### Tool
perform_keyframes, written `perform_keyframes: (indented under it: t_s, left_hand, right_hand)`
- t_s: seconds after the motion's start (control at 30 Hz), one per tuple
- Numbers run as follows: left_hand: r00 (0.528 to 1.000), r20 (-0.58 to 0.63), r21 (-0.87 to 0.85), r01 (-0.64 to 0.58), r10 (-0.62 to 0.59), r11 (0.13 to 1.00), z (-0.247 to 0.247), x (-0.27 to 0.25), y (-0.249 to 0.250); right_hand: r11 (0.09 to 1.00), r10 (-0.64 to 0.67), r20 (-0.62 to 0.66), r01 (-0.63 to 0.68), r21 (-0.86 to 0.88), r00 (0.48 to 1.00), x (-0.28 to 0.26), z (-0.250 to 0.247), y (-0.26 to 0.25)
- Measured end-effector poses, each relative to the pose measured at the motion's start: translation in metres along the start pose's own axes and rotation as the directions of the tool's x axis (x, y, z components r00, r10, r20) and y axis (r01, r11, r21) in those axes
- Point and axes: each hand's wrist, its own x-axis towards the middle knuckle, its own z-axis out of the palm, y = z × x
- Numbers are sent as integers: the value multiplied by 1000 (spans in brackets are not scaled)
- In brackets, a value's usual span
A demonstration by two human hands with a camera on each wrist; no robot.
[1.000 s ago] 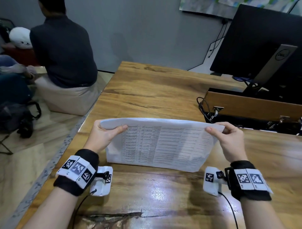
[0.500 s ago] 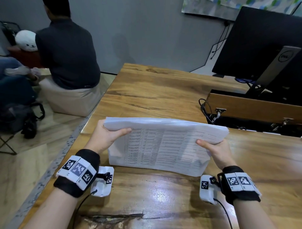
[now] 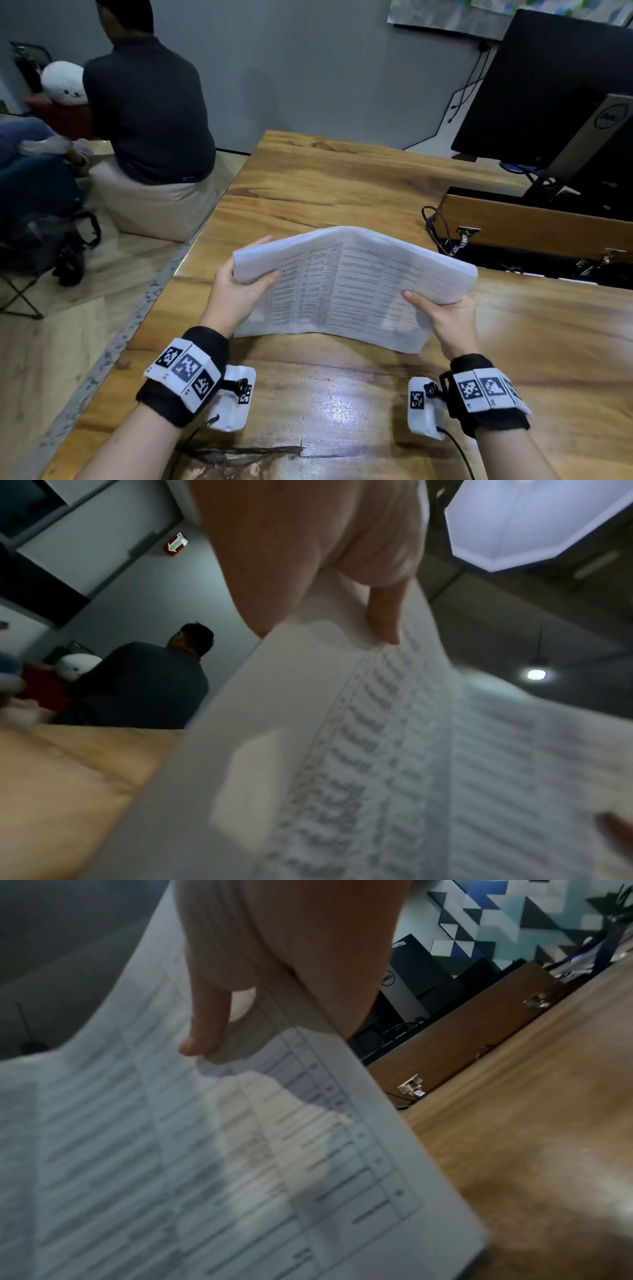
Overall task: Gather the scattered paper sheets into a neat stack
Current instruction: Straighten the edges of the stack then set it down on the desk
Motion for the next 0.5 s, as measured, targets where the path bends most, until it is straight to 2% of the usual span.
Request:
perform_keyframes:
  t_s: [0.17, 0.33, 0.5]
  left_hand:
    - [983, 70, 18, 169, -170, 985, -17, 7, -15]
    - [987, 105, 43, 116, -120, 992, -14, 10, -6]
    - [998, -30, -3, 53, -53, 999, -9, 1, -8]
  right_hand:
    - [995, 98, 41, -99, 14, 994, 4, -9, 5]
    - [997, 78, 32, -79, 20, 996, 7, -4, 0]
    - [999, 13, -26, -12, 48, 1000, 7, -5, -5]
